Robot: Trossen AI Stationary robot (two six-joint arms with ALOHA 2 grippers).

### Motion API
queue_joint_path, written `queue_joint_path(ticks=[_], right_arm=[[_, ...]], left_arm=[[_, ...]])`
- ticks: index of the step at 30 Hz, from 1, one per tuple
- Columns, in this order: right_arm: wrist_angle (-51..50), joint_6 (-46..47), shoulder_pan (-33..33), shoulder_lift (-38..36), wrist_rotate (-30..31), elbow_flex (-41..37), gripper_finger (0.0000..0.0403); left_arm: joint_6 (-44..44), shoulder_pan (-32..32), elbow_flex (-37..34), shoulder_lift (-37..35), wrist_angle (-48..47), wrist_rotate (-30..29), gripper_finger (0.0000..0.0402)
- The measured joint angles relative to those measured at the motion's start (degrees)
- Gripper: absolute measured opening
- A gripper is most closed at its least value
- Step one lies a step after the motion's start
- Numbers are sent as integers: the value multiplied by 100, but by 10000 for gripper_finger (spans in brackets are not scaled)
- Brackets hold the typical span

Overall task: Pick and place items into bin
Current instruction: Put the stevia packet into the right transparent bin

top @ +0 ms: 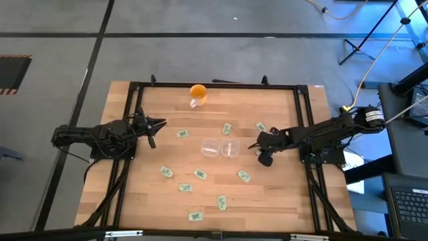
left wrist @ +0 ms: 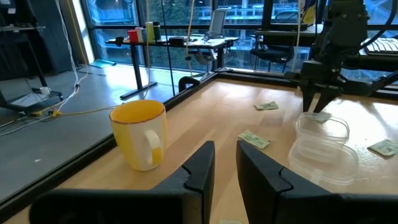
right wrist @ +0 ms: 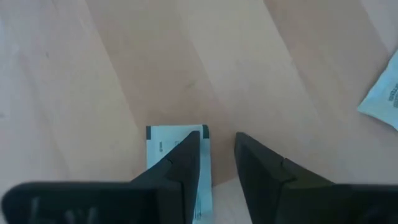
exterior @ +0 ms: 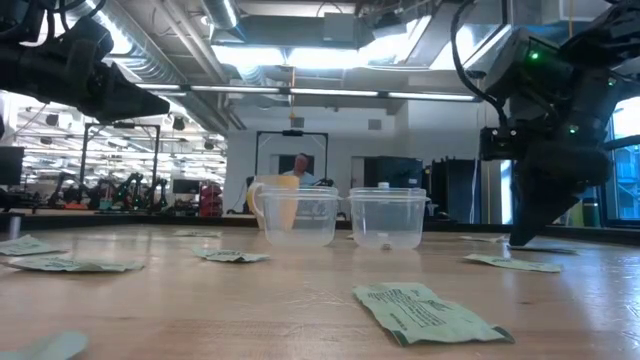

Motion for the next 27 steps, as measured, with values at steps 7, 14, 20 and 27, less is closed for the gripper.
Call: queue_joint_path(ticks=[7, 14, 20, 27], right_arm=[[-103, 50, 16, 300, 290, 50, 106], [47, 46, 3, 308, 319, 28, 67], [45, 114, -2, 310, 358, 26, 7], [58, 124, -1, 179, 414, 18, 3]], left_arm=[[0, 0, 0, 1, 0, 8, 61], [-11, 0, 0, 1, 0, 9, 61], [-2, 0, 0, 1, 0, 8, 61], [0, -2, 0, 1, 0, 7, 61]])
